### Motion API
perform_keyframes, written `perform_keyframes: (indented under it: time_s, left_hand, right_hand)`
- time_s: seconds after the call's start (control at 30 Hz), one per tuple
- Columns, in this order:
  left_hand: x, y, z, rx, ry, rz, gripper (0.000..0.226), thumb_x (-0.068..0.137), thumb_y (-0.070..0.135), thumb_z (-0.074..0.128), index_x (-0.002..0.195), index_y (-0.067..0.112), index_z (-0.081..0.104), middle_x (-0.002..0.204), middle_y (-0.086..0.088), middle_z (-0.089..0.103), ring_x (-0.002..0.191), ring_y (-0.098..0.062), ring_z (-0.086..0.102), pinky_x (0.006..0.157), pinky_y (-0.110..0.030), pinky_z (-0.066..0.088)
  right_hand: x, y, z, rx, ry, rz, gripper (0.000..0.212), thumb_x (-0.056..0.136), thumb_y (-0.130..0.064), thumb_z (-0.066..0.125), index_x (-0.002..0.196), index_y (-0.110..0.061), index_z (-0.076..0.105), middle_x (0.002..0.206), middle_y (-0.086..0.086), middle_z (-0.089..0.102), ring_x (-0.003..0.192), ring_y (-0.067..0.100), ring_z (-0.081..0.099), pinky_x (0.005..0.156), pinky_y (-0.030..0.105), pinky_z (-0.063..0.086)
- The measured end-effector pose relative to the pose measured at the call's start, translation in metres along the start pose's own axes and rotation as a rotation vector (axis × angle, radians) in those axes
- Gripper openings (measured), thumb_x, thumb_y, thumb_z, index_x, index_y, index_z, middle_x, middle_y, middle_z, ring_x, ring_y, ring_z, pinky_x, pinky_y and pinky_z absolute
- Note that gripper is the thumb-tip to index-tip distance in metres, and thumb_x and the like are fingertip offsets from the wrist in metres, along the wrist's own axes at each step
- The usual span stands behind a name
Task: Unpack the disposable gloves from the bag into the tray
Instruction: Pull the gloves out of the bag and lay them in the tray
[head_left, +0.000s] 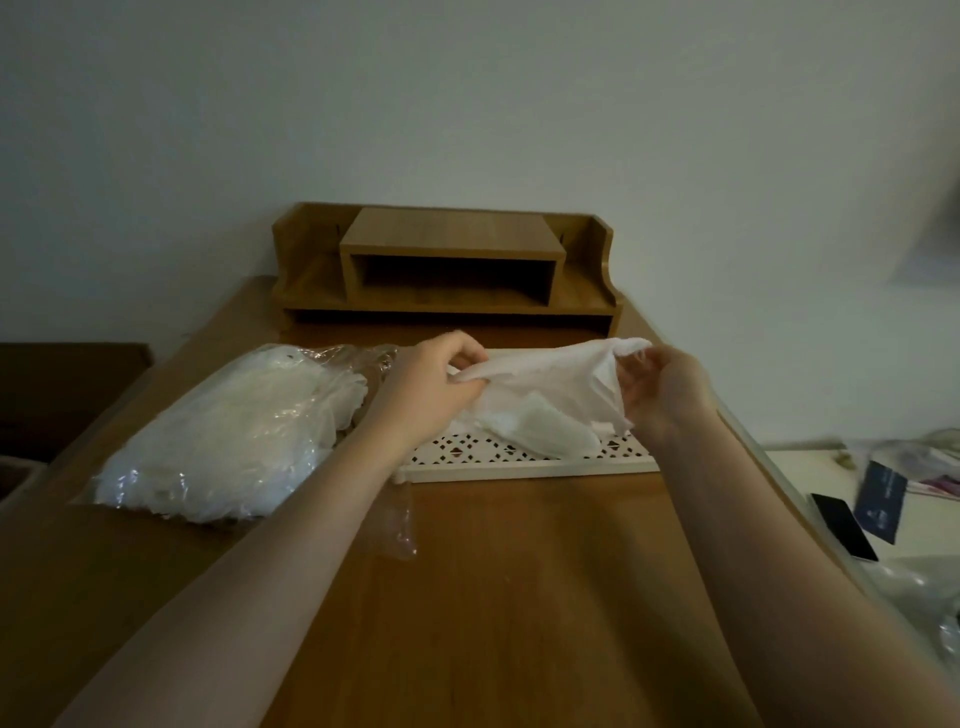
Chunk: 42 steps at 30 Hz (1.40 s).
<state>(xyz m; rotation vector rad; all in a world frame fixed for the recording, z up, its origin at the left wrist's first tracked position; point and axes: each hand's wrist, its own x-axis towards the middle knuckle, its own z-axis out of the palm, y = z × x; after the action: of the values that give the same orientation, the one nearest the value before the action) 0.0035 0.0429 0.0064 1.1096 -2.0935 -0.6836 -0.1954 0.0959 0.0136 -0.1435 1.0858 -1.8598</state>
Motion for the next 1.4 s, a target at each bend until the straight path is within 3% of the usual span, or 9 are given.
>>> perform_keyframes:
  time_s: [0.1,0.2,0.27,0.37,0.57,0.77,0.9,1.17,1.4]
  left_hand:
    - [0.008,0.012,0.003,0.039,-0.108,-0.021,0.017,0.089,0.023,0.059,0.083,0.008,0.065,0.077,0.003,0.06,0.066,-0.014,0.055,0.059,-0.027,0.044]
    - [0.016,0.032,0.008,0.031,-0.248,-0.073,0.024,0.091,0.022,0.057,0.077,0.003,0.064,0.07,-0.005,0.052,0.056,-0.011,0.043,0.054,-0.022,0.034]
    - [0.022,0.043,0.011,0.018,-0.278,-0.088,0.024,0.09,0.023,0.056,0.081,0.004,0.067,0.074,-0.009,0.057,0.063,-0.013,0.05,0.06,-0.027,0.039]
    - [0.027,0.052,0.011,-0.007,-0.282,-0.107,0.016,0.09,0.025,0.057,0.089,0.016,0.071,0.088,-0.004,0.068,0.082,-0.016,0.063,0.074,-0.032,0.05]
    - [0.031,0.055,0.008,0.019,-0.316,-0.103,0.014,0.086,0.007,0.058,0.089,0.016,0.068,0.084,-0.002,0.068,0.08,-0.015,0.063,0.071,-0.028,0.051]
    - [0.037,0.046,0.002,0.009,-0.292,-0.131,0.017,0.082,0.003,0.058,0.088,0.019,0.062,0.086,0.0,0.061,0.072,-0.012,0.057,0.056,-0.02,0.045]
    - [0.047,0.029,0.0,0.034,-0.255,-0.225,0.016,0.083,0.006,0.059,0.087,0.021,0.062,0.091,-0.002,0.063,0.081,-0.016,0.062,0.065,-0.026,0.053]
    - [0.059,-0.009,0.02,0.206,-0.234,-0.378,0.009,0.087,0.011,0.062,0.096,0.008,0.063,0.084,-0.007,0.064,0.07,-0.015,0.062,0.065,-0.028,0.053]
    - [0.081,-0.022,0.03,0.437,-0.125,-0.322,0.025,0.088,0.003,0.056,0.112,0.012,0.058,0.106,-0.007,0.06,0.092,-0.022,0.06,0.075,-0.031,0.049]
  right_hand:
    - [0.013,-0.001,-0.009,-0.596,0.129,-0.091,0.033,0.095,-0.022,0.048,0.128,-0.014,0.048,0.127,0.008,0.053,0.109,0.024,0.057,0.089,0.039,0.05]
    - [0.009,0.002,-0.015,-1.163,-0.039,-0.62,0.055,0.093,-0.036,0.054,0.143,-0.023,0.035,0.153,-0.001,0.024,0.14,0.023,0.025,0.112,0.048,0.027]
    - [0.002,-0.001,-0.013,-1.227,-0.383,-0.797,0.051,0.092,-0.031,0.058,0.139,-0.025,0.041,0.147,-0.005,0.037,0.134,0.011,0.034,0.111,0.04,0.031]
    - [-0.002,-0.001,-0.009,-1.364,-0.726,-0.704,0.035,0.092,-0.021,0.058,0.127,-0.018,0.056,0.123,-0.007,0.06,0.113,0.007,0.054,0.099,0.031,0.046]
    - [0.008,0.002,-0.012,-1.581,-0.489,-0.94,0.025,0.094,-0.009,0.048,0.112,-0.013,0.065,0.099,0.004,0.069,0.088,0.02,0.063,0.079,0.035,0.055]
    - [0.013,-0.016,-0.011,-1.703,-0.462,-0.844,0.031,0.09,0.002,0.045,0.112,-0.017,0.058,0.097,-0.005,0.054,0.085,0.016,0.056,0.076,0.026,0.052]
    - [0.026,-0.034,-0.011,-1.754,-0.476,-0.665,0.024,0.089,0.0,0.042,0.092,-0.019,0.058,0.082,-0.006,0.055,0.08,0.017,0.055,0.064,0.02,0.043]
    - [0.069,-0.027,-0.017,-1.56,-0.369,-0.315,0.024,0.095,-0.023,0.051,0.093,-0.005,0.067,0.081,0.004,0.066,0.079,0.019,0.063,0.081,0.032,0.055]
    - [0.093,-0.025,-0.006,-1.483,-0.349,-0.242,0.017,0.097,-0.027,0.051,0.094,-0.013,0.06,0.076,-0.002,0.065,0.061,0.011,0.059,0.05,0.016,0.049]
